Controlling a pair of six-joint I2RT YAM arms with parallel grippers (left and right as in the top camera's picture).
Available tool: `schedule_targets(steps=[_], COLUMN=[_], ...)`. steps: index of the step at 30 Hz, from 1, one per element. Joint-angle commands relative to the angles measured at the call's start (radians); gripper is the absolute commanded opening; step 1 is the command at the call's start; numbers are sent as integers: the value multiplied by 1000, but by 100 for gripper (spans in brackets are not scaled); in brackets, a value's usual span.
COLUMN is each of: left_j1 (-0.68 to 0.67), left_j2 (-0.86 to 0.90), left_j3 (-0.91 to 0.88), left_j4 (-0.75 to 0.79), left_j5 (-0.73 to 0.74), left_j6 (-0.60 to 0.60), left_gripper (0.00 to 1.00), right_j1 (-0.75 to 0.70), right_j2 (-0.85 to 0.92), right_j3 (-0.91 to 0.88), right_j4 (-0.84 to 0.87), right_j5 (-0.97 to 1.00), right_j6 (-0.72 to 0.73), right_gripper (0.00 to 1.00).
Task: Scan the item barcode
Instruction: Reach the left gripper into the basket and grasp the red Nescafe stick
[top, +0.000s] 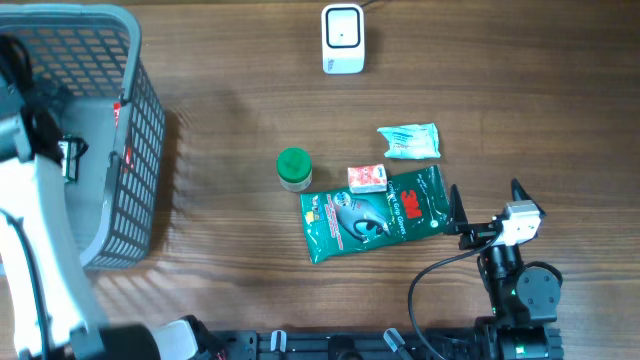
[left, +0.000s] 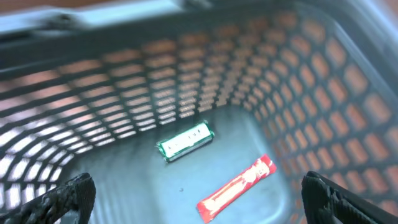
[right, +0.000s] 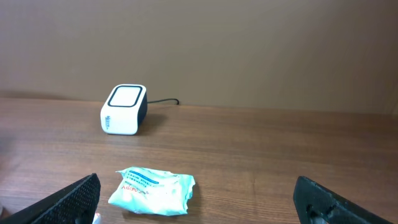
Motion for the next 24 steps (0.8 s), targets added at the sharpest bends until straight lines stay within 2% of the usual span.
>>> schedule_targets(steps=[1,3,5,8,16,22,23,24], left_j1=[5,5,5,5,5,6,7,6], left_j2=[143,210,286,348,542,601,601,601], left_j3=[-8,-8,-8,-8,-8,-64,-73,-77], left_j4=[6,-5,6,26,41,70,71,72], left_j5=[154,261,338,379,402,452,452,448], left_j6=[265,363,372,371,367,367,367,367], left_gripper=[100,100,100,100,100,100,99,90], right_j1=[0,0,0,0,0,0,0,0], right_j2=[-6,-6,-6,-6,-6,-6,-6,-6], right_j3=[-1,-1,-1,-1,-1,-1,-1,-1], right_j4=[2,2,2,2,2,2,2,2], right_j5=[-8,-8,-8,-8,-8,-8,-8,-8], right_j6=[-12,-12,-12,-12,-12,-12,-12,-12], right_gripper=[100,100,99,100,100,100,100,100])
